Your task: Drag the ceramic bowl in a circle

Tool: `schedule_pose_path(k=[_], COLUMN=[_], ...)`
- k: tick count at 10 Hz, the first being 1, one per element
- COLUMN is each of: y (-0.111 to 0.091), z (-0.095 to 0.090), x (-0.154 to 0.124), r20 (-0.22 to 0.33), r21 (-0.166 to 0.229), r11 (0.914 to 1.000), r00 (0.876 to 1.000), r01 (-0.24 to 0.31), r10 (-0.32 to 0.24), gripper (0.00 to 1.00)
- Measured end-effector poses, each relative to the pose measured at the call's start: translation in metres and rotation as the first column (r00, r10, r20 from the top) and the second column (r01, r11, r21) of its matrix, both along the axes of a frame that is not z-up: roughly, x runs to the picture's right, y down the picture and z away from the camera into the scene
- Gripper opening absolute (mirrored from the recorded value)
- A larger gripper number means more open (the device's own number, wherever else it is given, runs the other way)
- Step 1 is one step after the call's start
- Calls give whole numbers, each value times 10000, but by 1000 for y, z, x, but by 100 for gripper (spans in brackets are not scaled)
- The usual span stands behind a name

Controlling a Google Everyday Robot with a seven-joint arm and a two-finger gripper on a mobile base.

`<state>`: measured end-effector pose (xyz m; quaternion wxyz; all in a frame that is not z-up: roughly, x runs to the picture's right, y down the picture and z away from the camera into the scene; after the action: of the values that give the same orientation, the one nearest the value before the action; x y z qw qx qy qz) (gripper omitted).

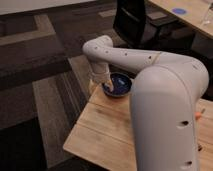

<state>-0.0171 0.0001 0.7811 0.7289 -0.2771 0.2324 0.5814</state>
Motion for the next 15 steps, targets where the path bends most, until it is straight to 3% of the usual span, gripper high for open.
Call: schedule_pose_path(k=[5, 7, 10, 12, 15], y=[1, -4, -12, -28, -74], z=[1, 19, 49, 69, 101], x=[3, 14, 20, 13, 10], r20=[-58, 44, 415, 722, 1032], r21=[-6, 118, 31, 40, 506], r11=[10000, 9994, 10000, 9989, 9950], r00=[10000, 9995, 9991, 9963, 9905], r01=[-54, -313, -2, 457, 857], r10=[54, 313, 0, -459, -906], gripper=[65, 65, 65, 65, 65])
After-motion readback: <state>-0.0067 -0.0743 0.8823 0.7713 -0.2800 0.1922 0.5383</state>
